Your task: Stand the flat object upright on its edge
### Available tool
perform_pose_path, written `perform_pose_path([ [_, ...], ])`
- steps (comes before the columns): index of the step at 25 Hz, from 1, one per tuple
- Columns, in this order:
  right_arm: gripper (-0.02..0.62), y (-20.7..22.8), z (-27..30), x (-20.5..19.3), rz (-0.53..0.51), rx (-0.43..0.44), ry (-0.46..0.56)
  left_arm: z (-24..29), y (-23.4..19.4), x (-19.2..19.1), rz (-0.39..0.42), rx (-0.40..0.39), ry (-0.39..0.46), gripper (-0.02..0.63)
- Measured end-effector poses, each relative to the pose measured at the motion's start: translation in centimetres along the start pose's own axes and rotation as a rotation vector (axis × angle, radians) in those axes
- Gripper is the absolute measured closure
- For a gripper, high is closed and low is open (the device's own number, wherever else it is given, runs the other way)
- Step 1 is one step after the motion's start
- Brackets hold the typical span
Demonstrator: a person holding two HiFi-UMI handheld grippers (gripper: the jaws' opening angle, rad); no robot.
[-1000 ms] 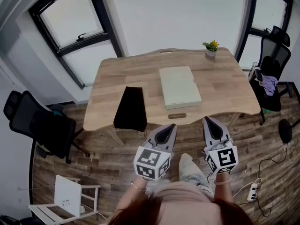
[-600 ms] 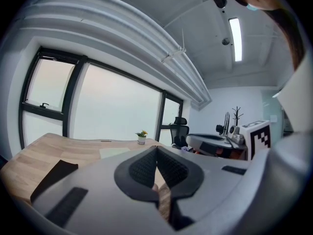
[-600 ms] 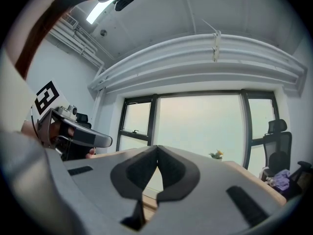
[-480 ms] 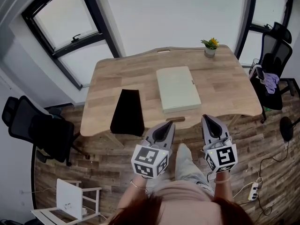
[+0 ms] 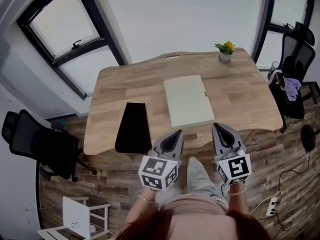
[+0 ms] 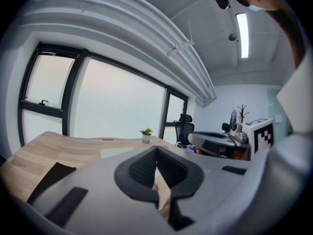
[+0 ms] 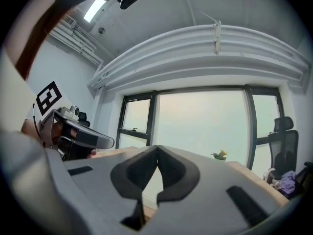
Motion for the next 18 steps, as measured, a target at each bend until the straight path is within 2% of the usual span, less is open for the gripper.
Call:
perform_pose_path([
  [18,0.595,7.1,8.4,-2.2,0.034,0.008,-0.016,9.4,-5.4,1.8,-0.005,0.055,-0.022,0.595],
])
Point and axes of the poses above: the fingertips, and each gripper's own axes: z forward along the fingers, y to its right, x out of its top, the point moved 10 cm from there along -z, backward along the fingers, and after that the axes turned 7 degrees about y, right-handed, at the moved point
